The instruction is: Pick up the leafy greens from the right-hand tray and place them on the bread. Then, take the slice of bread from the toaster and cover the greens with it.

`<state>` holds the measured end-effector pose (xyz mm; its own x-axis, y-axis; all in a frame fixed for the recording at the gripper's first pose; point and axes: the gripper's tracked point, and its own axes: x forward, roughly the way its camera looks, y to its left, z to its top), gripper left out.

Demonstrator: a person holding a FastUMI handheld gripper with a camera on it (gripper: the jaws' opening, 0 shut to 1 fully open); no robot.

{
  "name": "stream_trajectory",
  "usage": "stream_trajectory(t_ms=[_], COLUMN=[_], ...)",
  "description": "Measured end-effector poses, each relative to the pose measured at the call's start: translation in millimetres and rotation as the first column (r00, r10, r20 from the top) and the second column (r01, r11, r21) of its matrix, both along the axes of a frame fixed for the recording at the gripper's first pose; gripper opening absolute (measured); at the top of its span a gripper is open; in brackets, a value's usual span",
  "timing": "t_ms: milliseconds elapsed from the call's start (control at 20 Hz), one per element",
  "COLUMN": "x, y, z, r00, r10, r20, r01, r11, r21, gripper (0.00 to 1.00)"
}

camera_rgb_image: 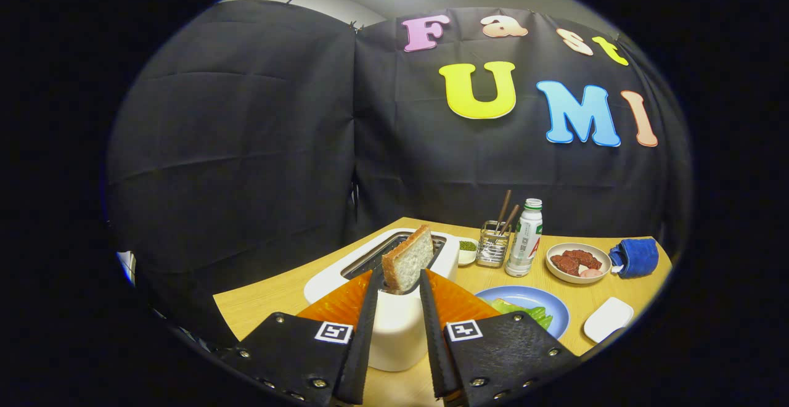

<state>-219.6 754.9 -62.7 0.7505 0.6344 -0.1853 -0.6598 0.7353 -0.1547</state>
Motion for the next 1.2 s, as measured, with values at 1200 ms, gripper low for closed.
stream_trajectory(t_ms=[1200], x=[52], y=[26], z=[5], r00=[0.994], r10=[-0.101], r20=[0.048], r01=[0.101], r11=[0.995], r21=[0.000], gripper=[0.07])
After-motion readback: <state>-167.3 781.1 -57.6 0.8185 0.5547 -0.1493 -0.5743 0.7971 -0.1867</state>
